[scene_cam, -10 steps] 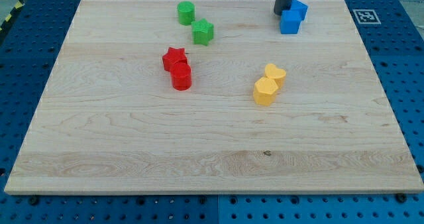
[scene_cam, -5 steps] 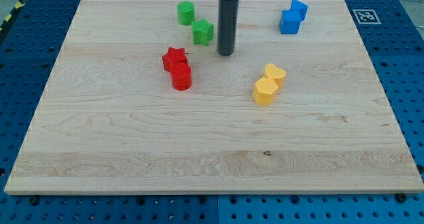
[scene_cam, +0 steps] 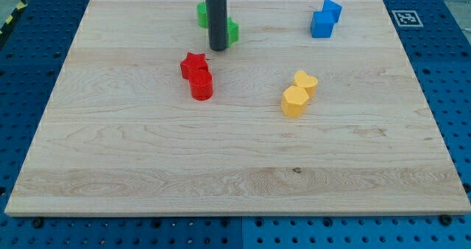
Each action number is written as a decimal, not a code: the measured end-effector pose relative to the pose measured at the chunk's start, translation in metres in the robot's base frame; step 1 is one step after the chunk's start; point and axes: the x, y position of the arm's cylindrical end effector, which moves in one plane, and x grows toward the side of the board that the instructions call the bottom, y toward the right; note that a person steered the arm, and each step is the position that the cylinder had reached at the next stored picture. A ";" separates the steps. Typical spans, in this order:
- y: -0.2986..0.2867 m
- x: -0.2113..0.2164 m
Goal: Push the green star towards the top center of the board
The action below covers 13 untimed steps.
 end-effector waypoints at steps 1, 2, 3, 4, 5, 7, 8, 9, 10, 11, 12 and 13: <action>-0.010 0.000; -0.014 -0.007; -0.009 -0.009; 0.010 -0.009; 0.030 -0.009; 0.047 -0.016; 0.048 -0.025; 0.042 -0.030; 0.022 -0.036; 0.009 -0.048; 0.048 -0.043; 0.140 -0.026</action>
